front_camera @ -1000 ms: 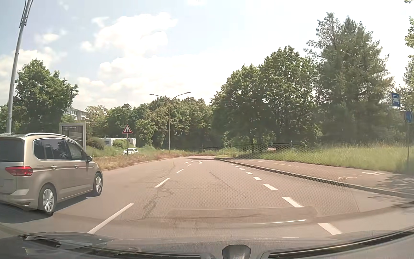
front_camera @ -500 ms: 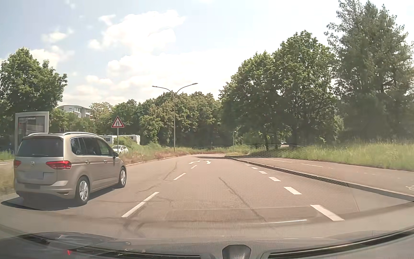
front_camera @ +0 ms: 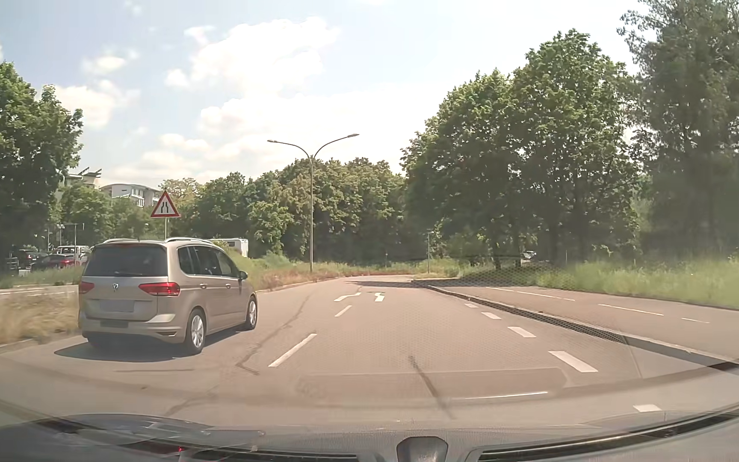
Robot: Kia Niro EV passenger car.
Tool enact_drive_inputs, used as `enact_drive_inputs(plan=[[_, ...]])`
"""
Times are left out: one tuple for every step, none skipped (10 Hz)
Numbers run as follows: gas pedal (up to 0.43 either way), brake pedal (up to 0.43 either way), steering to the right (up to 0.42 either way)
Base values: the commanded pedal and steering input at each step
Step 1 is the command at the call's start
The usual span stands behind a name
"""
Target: Follow the waypoints while adhering to traffic rules and regulations
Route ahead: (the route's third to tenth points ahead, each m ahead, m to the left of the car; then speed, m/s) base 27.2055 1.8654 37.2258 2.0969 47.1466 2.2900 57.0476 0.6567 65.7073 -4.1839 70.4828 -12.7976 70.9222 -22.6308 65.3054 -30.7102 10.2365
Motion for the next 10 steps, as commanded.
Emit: enact_drive_inputs(plan=[[0.209,0.000,-0.012],[0.209,0.000,-0.010],[0.209,0.000,-0.005],[0.209,0.000,-0.004],[0.177,0.000,-0.004],[0.169,0.000,-0.004],[0.130,0.000,-0.004],[0.098,0.000,-0.003],[0.059,0.000,-0.002],[0.008,0.000,-0.002]])
